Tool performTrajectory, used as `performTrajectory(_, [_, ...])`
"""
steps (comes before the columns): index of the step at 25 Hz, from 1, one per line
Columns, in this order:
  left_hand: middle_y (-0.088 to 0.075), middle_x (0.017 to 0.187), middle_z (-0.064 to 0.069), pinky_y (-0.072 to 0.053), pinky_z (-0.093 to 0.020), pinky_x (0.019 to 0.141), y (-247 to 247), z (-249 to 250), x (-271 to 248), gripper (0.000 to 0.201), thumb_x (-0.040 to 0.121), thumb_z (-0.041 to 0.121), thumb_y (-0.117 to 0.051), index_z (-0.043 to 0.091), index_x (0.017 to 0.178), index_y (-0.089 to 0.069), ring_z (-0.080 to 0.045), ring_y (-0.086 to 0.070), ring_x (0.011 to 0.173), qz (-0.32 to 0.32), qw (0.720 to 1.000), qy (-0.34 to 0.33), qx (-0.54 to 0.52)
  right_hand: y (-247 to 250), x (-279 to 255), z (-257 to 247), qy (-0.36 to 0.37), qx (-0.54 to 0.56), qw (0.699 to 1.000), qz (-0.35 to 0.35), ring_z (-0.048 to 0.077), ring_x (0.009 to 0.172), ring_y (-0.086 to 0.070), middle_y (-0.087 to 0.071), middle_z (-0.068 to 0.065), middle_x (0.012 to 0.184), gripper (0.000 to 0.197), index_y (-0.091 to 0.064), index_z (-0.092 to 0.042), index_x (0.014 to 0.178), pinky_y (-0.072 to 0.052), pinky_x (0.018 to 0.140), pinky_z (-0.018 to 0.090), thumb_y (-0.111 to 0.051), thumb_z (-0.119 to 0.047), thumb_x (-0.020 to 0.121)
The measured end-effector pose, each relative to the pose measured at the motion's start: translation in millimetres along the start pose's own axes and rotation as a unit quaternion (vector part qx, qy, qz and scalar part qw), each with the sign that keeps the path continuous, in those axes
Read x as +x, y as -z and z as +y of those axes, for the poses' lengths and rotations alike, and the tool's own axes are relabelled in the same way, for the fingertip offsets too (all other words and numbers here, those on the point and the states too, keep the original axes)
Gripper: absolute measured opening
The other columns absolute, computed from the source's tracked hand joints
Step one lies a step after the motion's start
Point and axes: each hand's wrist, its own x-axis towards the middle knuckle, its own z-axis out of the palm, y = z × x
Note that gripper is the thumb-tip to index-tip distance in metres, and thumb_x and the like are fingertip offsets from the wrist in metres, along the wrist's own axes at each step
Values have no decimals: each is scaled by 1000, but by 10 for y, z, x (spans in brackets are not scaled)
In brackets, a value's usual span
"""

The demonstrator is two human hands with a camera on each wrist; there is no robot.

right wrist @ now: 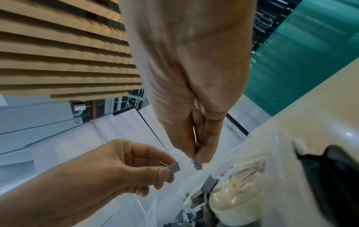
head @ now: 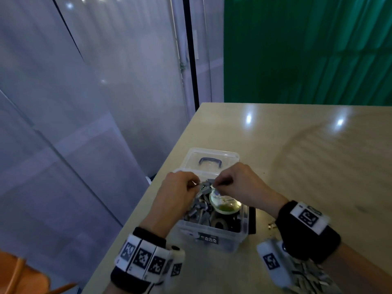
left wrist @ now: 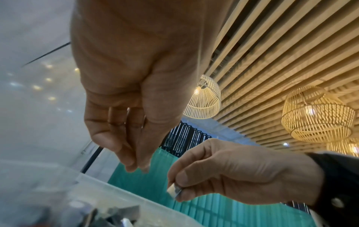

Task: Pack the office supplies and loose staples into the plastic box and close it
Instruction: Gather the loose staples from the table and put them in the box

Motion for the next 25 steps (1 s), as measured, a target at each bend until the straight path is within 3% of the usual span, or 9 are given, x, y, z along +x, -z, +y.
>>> performTrajectory(3, [-77, 89, -3, -60, -36, 78, -51, -259, 294, 18, 85, 26, -76, 15, 99, -78, -14, -71, 80, -26, 999, 9, 26, -109, 352, -14, -29, 13, 999, 9, 9, 72, -71, -77, -1, 77, 12, -82, -12, 84, -59, 67, 24, -77, -3, 79])
performTrajectory(6, [-76, 90, -5, -59, -38, 78, -148, -390, 493, 14, 83, 21, -76, 16, 96, -78, -18, -69, 83, -58, 997, 6, 49, -164, 574, 8, -69, 29, 997, 19, 18, 73, -74, -76, 5, 73, 10, -82, -7, 81, -63, 74, 37, -78, 1, 77])
performTrajectory(10, [-75, 90, -5, -58, -31, 74, -208, -433, 586, 19, 85, 30, -77, 15, 96, -78, -16, -68, 78, -85, 995, 9, 44, -207, 693, 15, -73, 6, 997, 28, 14, 75, -73, -77, 4, 80, 13, -83, -12, 85, -63, 73, 33, -78, -1, 79])
performTrajectory(15, [-72, 101, -8, -58, -34, 82, -195, -413, 608, 18, 85, 21, -74, 13, 101, -77, -18, -67, 86, -80, 996, 7, 36, -222, 723, 5, -67, -12, 997, 22, 13, 77, -73, -77, 3, 84, 13, -82, -12, 89, -63, 75, 30, -80, -3, 79])
performTrajectory(18, [-73, 102, -10, -59, -32, 81, -175, -378, 593, 20, 86, 18, -74, 11, 105, -76, -18, -70, 86, -92, 996, 12, 16, -210, 724, 8, -59, -21, 998, 24, 13, 77, -73, -77, 3, 84, 14, -82, -11, 89, -63, 75, 33, -80, -2, 78])
performTrajectory(21, [-75, 99, -9, -60, -27, 74, -136, -373, 581, 19, 88, 13, -70, 10, 106, -76, -15, -71, 80, -97, 995, 19, -7, -197, 727, 27, -56, -26, 998, 24, 12, 78, -72, -77, 1, 85, 15, -81, -12, 89, -62, 77, 35, -81, -2, 77])
performTrajectory(23, [-75, 95, -7, -50, -13, 64, -101, -369, 575, 18, 88, 12, -67, 12, 102, -77, -11, -68, 75, -86, 996, 11, 0, -184, 718, 38, -56, -31, 998, 26, 12, 79, -72, -76, 2, 86, 16, -80, -12, 90, -62, 78, 36, -81, -3, 77])
performTrajectory(25, [-76, 91, -6, -40, -8, 57, -66, -337, 559, 18, 87, 10, -65, 12, 98, -78, -10, -66, 72, -74, 997, 8, 1, -177, 698, 44, -51, -33, 998, 25, 13, 79, -72, -76, 2, 88, 16, -80, -11, 92, -62, 79, 36, -82, -5, 77])
